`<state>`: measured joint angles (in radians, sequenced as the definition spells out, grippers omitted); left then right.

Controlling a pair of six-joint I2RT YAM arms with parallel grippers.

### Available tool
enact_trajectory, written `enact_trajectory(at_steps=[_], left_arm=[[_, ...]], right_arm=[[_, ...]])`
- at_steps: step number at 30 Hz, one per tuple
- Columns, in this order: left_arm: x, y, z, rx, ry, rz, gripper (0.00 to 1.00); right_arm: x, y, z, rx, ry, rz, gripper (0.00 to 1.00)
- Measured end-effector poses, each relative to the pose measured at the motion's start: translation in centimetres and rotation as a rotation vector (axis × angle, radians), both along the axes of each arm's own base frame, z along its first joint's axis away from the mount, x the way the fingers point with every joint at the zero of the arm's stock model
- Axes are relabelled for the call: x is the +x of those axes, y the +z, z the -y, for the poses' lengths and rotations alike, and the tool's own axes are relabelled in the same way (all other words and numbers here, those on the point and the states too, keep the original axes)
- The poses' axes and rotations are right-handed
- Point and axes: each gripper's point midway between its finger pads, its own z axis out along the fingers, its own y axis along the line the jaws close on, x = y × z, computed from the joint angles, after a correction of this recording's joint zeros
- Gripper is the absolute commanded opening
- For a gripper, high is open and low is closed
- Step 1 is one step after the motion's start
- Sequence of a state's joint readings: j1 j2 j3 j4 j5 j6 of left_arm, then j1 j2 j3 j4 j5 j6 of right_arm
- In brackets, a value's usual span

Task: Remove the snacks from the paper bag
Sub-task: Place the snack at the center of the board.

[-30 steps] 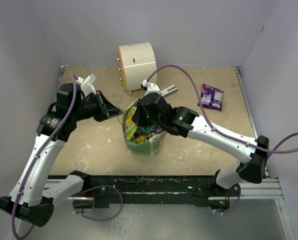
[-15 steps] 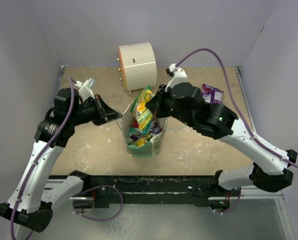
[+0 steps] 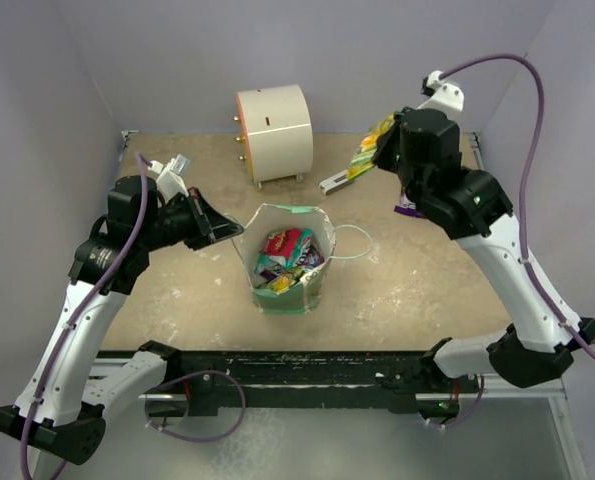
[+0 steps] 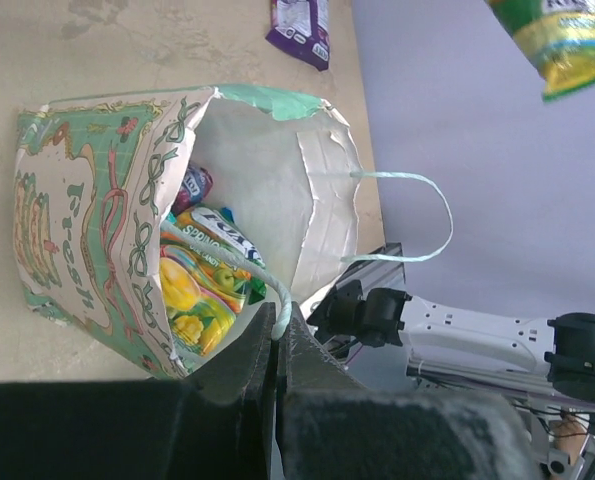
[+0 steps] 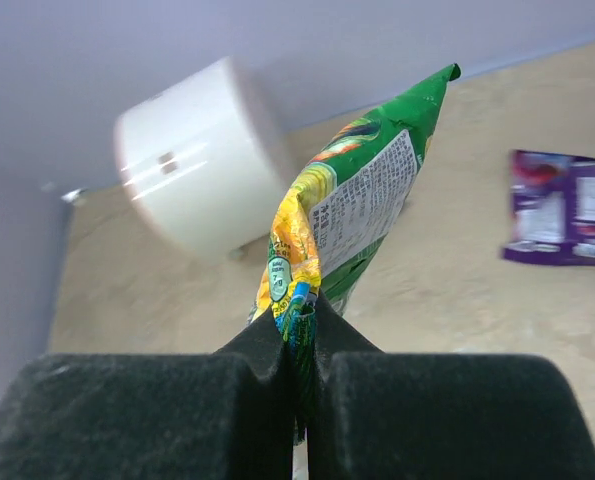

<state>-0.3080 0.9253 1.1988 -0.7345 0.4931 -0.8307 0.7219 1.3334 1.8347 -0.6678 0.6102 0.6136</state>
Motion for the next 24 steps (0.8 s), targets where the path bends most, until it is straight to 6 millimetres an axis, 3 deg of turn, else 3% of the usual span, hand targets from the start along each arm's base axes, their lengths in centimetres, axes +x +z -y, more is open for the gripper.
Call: enact_trajectory(at_steps=[5,12,19,24], left_arm=[[0.4,0.3,-0.3,0.021,0.02,0.01,0.0],[1.0,0.2,-0.9,0.087,0.029,0.024,0.0],[2.0,-0.1,-1.0,0.134,0.017,0.027,0.0],[2.6,0.0,-1.0,0.172,0.003,0.037,0.0]], right_arm=[[4.3,-3.7,5.7,-0.094,-0.19,-0.107,0.0],[8.2,-12.3,11.5,-0.148,-0.344,-0.388,0.0],[9.8,-21.6,17.9,-0.021,-0.509,-0.708,0.0],[10.8,-25.2,20.6,0.099,-0.59,-0.842,0.0]])
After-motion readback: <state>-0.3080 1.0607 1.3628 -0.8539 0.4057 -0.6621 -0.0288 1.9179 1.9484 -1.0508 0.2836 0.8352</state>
